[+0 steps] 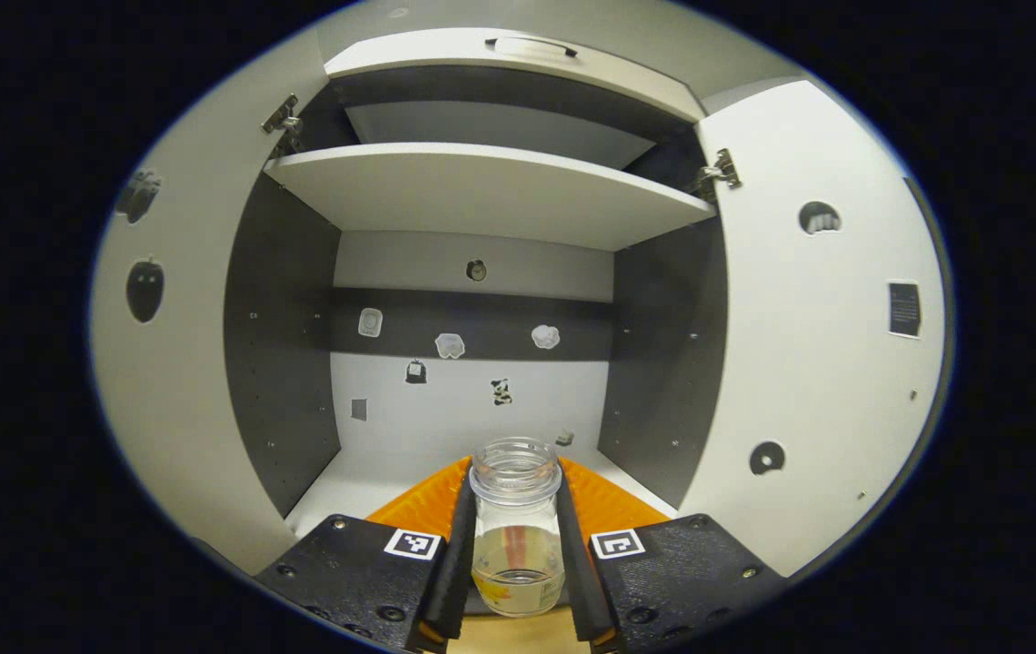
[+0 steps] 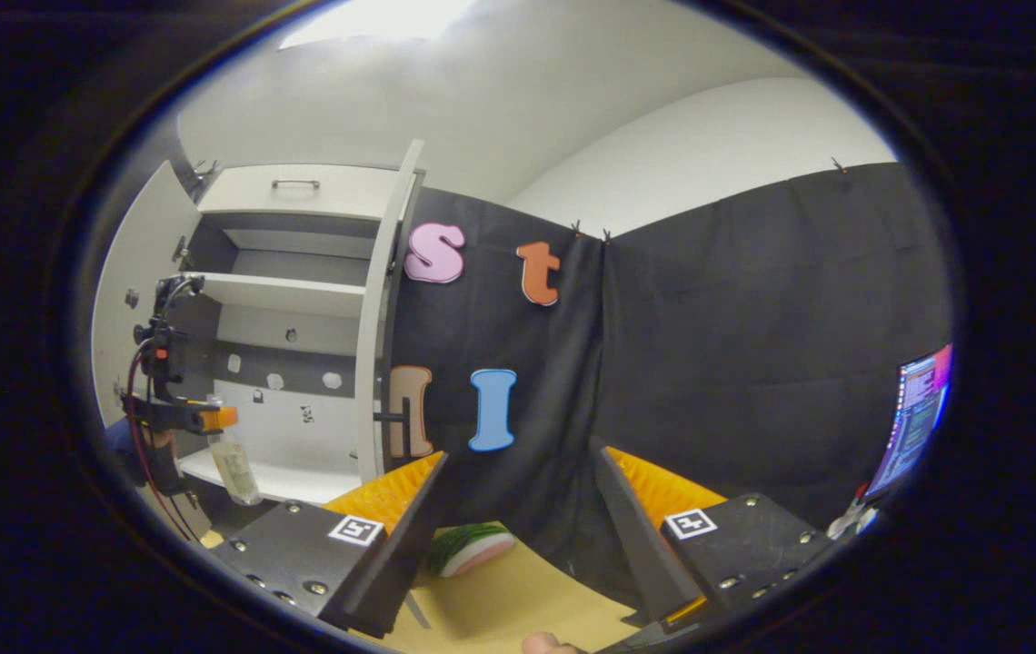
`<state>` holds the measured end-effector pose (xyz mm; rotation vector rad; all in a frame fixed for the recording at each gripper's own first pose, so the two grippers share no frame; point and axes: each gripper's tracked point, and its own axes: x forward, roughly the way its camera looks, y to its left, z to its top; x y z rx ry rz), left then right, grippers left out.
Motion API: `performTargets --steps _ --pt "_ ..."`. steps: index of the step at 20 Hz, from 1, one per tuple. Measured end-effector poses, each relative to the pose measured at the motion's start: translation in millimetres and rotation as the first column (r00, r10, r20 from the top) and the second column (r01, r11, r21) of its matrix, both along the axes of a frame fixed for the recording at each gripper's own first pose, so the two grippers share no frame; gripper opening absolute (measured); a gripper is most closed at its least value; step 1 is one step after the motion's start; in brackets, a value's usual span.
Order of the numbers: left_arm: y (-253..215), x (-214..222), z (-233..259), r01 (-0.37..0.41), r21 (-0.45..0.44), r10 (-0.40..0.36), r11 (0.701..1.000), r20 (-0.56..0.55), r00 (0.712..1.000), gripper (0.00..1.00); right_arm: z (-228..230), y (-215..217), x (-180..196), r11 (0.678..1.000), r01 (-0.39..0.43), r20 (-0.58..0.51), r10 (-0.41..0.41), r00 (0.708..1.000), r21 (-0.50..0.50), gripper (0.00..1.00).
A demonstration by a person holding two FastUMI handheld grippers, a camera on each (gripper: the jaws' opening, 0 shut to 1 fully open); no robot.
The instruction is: Grasp the bottle in the cabinet with the left hand and place it on the coaster, then close the right door with the right hand and the left door with the left hand.
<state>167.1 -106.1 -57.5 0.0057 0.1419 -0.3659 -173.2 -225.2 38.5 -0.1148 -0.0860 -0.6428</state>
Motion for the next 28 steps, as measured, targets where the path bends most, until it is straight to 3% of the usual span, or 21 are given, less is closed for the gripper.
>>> performTargets --steps 7,11,14,15,16,19,22,24,28 --pt "32.0 -92.8 -35.3 -0.018 0.002 0.018 1.000 0.001 1.000 0.43 12.4 -7.1 45.6 0.994 -0.092 0.020 0.093 0.995 -0.058 0.97" --pt "46.1 -131.6 -88.5 -0.038 0.003 0.038 0.999 -0.030 0.999 0.46 29.1 -12.4 64.2 0.987 -0.130 0.047 0.135 0.990 -0.099 0.92" --pt "48.3 -157.0 -127.7 -0.017 0.037 0.018 0.999 -0.042 0.999 0.48 37.4 -19.9 70.6 0.980 -0.146 0.059 0.155 0.986 -0.131 0.96" --pt "47.3 -165.8 -142.2 -0.004 0.035 0.006 0.999 -0.066 0.998 0.44 37.5 -21.0 72.7 0.979 -0.151 0.059 0.160 0.985 -0.138 1.00" --pt "43.6 -174.3 -153.0 0.014 0.012 -0.013 1.000 -0.085 0.996 0.46 38.1 -21.8 74.2 0.978 -0.150 0.058 0.160 0.985 -0.148 0.96" --pt "35.5 -191.0 -187.1 0.040 -0.049 -0.045 0.998 -0.121 0.992 0.47 40.1 -22.9 71.9 0.974 -0.161 0.060 0.173 0.983 -0.161 0.96" --pt "38.2 -204.1 -231.3 0.032 -0.003 -0.032 0.999 -0.173 0.984 0.44 36.5 -19.6 69.0 0.970 -0.191 0.051 0.201 0.978 -0.148 0.96" --pt "39.0 -210.1 -257.2 0.031 0.011 -0.028 0.999 -0.214 0.977 0.48 35.5 -21.5 62.2 0.969 -0.194 0.040 0.202 0.979 -0.152 0.92" --pt "41.4 -207.7 -296.2 0.010 0.031 -0.002 0.999 -0.260 0.966 0.48 35.3 -22.7 50.3 0.967 -0.201 0.022 0.207 0.978 -0.159 0.95"
